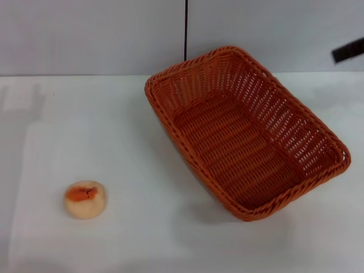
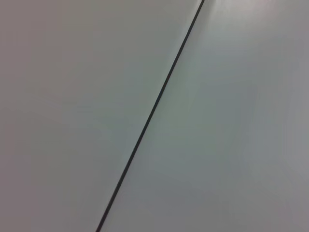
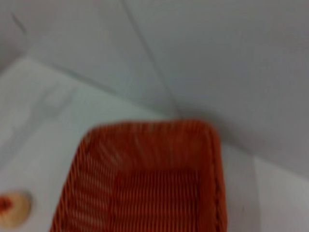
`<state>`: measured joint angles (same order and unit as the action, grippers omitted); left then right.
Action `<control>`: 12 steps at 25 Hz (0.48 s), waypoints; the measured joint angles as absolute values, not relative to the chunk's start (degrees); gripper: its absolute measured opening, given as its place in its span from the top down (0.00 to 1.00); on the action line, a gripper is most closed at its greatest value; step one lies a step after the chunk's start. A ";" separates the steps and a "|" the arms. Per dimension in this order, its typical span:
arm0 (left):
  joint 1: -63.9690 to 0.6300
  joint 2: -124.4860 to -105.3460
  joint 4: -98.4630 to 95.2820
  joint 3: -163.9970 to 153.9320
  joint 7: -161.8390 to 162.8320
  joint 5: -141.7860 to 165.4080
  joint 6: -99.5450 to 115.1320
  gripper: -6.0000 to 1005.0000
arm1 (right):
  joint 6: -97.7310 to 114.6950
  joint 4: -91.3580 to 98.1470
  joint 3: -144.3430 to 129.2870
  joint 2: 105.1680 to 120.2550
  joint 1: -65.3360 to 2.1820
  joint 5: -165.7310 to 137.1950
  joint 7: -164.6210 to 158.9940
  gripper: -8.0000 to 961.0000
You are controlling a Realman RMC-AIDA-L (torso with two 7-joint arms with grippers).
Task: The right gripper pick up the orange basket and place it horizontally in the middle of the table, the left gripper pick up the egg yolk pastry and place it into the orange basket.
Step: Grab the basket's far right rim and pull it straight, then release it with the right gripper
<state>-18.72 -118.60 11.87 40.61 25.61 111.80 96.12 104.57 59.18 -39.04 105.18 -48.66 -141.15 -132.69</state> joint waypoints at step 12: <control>-18.57 -118.65 11.89 39.19 25.67 111.88 95.57 0.22 | 99.58 56.44 -45.99 109.48 -48.67 -148.32 -132.86 0.17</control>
<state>-18.57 -118.65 11.89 39.19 25.67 111.88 95.57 99.58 56.44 -45.99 109.48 -48.67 -148.32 -132.86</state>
